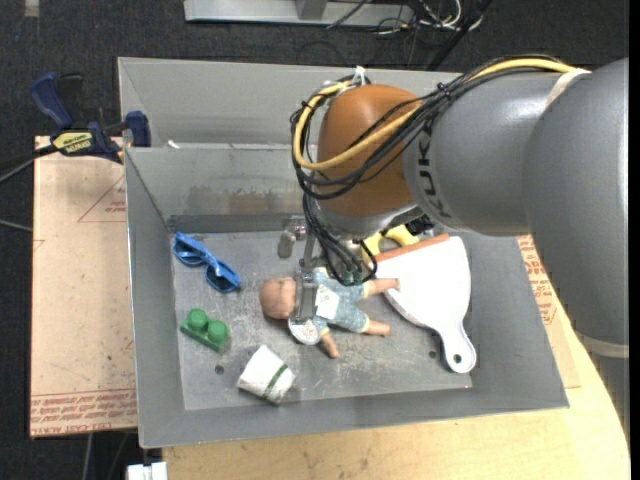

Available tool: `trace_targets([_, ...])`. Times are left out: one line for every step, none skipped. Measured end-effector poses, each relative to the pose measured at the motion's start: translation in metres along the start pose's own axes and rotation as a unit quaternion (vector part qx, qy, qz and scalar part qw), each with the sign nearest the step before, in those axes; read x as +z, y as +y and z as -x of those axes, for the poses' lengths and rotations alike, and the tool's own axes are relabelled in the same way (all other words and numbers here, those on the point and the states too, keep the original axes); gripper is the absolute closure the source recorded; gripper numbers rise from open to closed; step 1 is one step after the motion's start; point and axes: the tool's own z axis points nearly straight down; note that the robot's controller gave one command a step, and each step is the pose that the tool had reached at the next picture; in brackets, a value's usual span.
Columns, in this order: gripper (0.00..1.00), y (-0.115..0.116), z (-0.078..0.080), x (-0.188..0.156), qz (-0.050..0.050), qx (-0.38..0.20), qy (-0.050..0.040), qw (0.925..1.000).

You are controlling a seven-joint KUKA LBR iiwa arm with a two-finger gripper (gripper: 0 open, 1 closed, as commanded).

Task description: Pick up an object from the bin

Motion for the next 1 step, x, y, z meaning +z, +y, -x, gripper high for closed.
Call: trace_targets([0.0, -0.0679, -0.021, 0.0381, 0.001, 0.045, 0.0006, 0.999])
